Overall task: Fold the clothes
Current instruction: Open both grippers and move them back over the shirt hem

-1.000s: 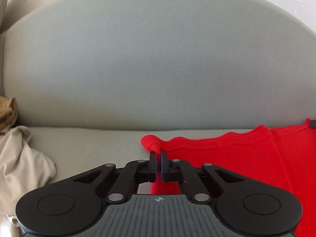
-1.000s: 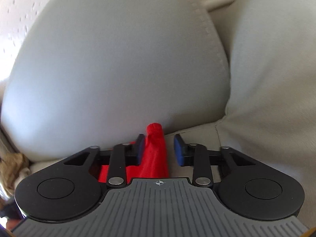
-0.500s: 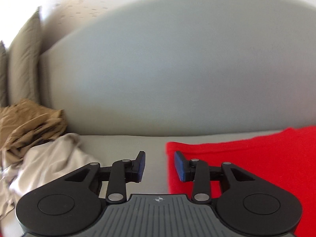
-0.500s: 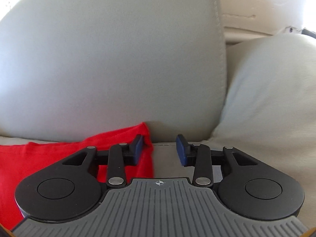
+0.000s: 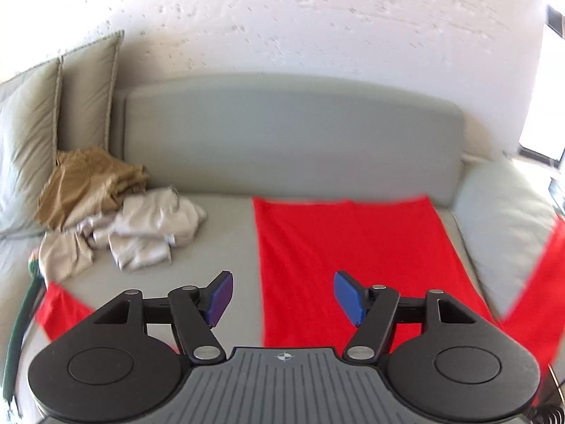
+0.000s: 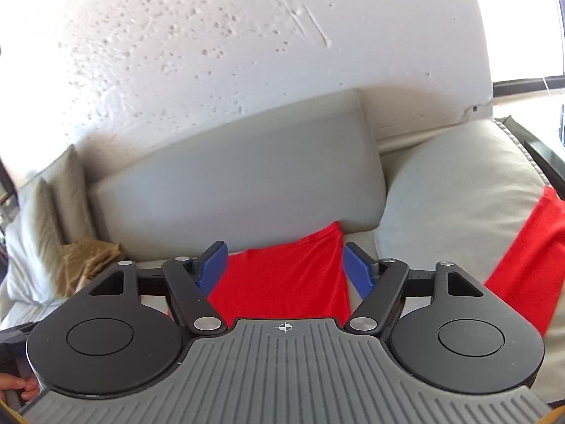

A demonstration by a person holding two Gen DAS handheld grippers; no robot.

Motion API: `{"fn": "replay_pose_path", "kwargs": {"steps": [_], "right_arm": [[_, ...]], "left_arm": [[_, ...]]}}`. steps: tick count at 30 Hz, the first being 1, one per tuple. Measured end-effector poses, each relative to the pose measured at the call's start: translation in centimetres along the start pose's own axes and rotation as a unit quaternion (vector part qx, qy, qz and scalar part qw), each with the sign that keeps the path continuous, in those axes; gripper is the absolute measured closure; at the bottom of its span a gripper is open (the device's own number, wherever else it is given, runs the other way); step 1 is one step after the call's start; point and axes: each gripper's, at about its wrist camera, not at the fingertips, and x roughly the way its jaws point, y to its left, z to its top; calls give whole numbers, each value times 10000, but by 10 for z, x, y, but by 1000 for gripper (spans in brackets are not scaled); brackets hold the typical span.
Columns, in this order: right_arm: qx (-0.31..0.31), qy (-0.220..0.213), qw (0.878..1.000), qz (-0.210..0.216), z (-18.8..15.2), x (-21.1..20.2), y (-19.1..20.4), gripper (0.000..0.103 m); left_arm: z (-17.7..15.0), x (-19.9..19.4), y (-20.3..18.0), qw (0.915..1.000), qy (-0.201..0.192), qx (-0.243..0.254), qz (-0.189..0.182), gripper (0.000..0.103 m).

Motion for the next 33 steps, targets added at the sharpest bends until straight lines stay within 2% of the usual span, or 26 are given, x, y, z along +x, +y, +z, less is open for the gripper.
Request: {"fn": "replay_pose_path", "kwargs": {"steps": [2, 6, 7, 8, 9, 10, 12, 15, 18, 21, 23, 26, 27, 29, 30, 32, 33], "right_arm": [[-40, 138, 9998, 162, -14, -22, 3, 18], [50, 970, 9952, 79, -75, -13, 1, 18], [75, 1182, 9930, 22, -94, -8, -2, 26], [10, 1392, 9903, 18, -114, 3, -1, 37], [-68, 1602, 9871, 22, -134, 14, 1, 74], [-223, 1816, 9831, -20, -155, 26, 6, 99], [-729, 2019, 9764, -228, -192, 44, 23, 99], [-1161, 2134, 9684, -559, -223, 56, 39, 95], [-1151, 2286, 9650, -572, -242, 52, 35, 94], [-1138, 2308, 9649, -533, -251, 36, 29, 94], [-913, 2378, 9658, -494, -252, 24, 21, 94], [-682, 2503, 9649, -411, -257, 2, 15, 93], [-600, 2558, 9641, -385, -259, -7, 13, 89], [-399, 2676, 9624, -238, -262, -20, 16, 79], [-298, 2734, 9613, -160, -264, -27, 18, 66], [-94, 2850, 9585, -6, -267, -39, 21, 63], [-86, 2790, 9602, 36, -265, -42, 25, 59]], "left_arm": [[-27, -5, -12, 9997, 228, -2, -37, 38], [-83, 2, -38, 9981, 603, -81, 31, 38], [-93, 9, -46, 9977, 664, -100, 63, 38], [-102, 17, -53, 9973, 722, -119, 95, 39], [-109, 28, -61, 9971, 736, -118, 123, 40], [-113, 40, -66, 9968, 776, -74, 160, 42], [-121, 56, -83, 9952, 936, 164, 216, 46], [-139, 64, -97, 9904, 1271, 460, 273, 46], [-154, 52, -96, 9919, 1159, 317, 411, 46], [-164, 38, -93, 9916, 1267, 181, 210, 46], [-173, 27, -101, 9911, 1203, 509, 268, 46], [-180, 7, -104, 9887, 1367, 575, 218, 49], [-181, 1, -103, 9878, 1459, 532, 142, 50], [-187, -4, -94, 9814, 1869, 282, -334, 50], [-194, -7, -88, 9766, 2065, 40, -595, 50], [-201, -17, -76, 9732, 2108, -346, -851, 50], [-202, -23, -69, 9741, 2032, -493, -865, 49]]}}
